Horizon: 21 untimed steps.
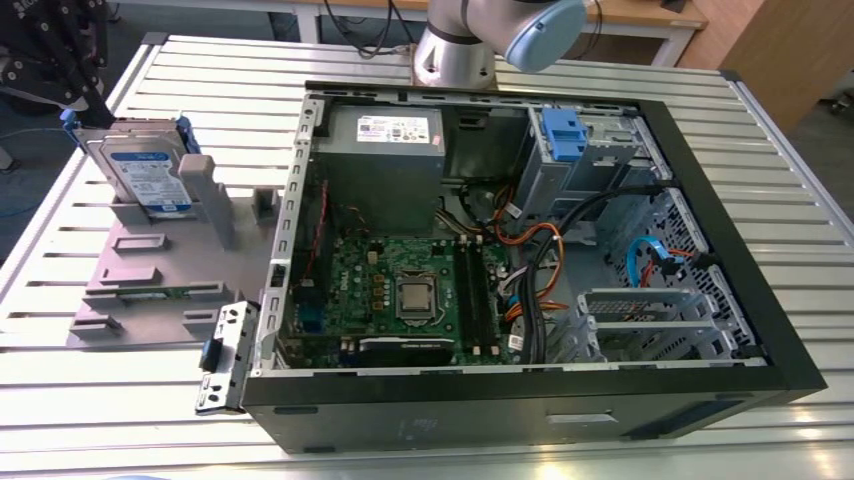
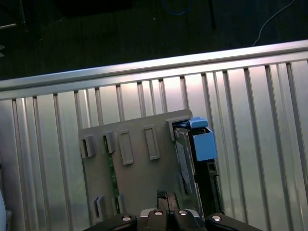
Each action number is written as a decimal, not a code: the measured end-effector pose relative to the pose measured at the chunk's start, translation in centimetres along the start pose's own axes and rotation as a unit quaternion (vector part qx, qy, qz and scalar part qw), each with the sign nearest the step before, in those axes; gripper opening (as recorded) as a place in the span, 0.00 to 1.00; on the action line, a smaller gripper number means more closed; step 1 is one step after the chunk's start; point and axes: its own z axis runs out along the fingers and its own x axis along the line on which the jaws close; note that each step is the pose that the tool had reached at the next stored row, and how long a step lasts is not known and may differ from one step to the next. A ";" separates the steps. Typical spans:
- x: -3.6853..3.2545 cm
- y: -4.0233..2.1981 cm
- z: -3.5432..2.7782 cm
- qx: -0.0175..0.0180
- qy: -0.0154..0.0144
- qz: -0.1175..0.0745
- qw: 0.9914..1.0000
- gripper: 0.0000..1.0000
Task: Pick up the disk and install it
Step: 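Pick up the disk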
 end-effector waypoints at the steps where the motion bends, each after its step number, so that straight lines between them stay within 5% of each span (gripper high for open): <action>1: 0.00 0.00 0.00 0.000 0.000 0.000 1.000 0.11; 21: 0.00 0.00 0.00 0.000 0.000 -0.007 1.000 0.11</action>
